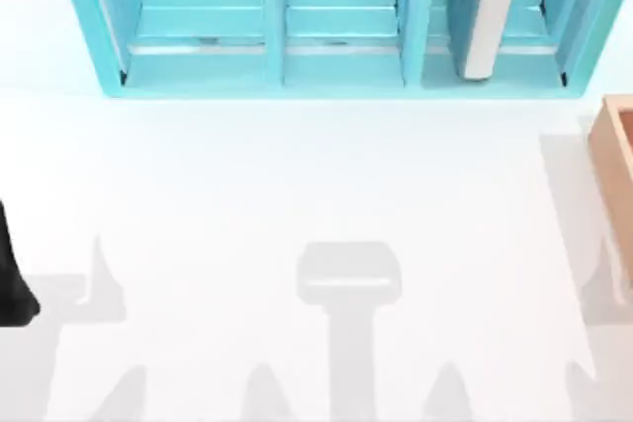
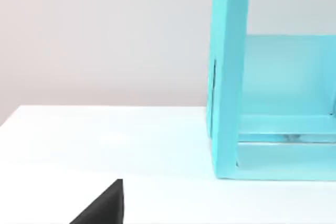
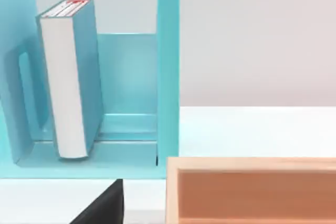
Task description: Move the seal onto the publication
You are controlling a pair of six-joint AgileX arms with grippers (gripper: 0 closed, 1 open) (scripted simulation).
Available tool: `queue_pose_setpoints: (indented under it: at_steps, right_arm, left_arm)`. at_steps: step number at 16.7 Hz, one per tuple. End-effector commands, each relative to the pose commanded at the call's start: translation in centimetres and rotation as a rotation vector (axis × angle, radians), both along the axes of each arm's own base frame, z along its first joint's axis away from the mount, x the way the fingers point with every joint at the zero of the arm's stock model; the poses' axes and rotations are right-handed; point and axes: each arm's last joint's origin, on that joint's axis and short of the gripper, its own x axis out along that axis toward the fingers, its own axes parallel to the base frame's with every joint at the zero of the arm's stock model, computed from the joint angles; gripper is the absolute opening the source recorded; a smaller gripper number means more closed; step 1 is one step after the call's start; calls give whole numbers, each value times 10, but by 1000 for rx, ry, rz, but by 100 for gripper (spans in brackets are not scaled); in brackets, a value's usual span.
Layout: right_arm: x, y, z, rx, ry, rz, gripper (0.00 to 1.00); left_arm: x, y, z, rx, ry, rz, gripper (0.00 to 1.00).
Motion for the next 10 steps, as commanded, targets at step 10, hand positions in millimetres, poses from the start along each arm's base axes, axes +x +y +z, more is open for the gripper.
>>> queue_pose_setpoints:
  at_steps: [10]
  right_arm:
    - [25, 9, 50, 15, -41, -10, 100]
  left_arm:
    - [0, 0, 0, 0, 0, 0, 100]
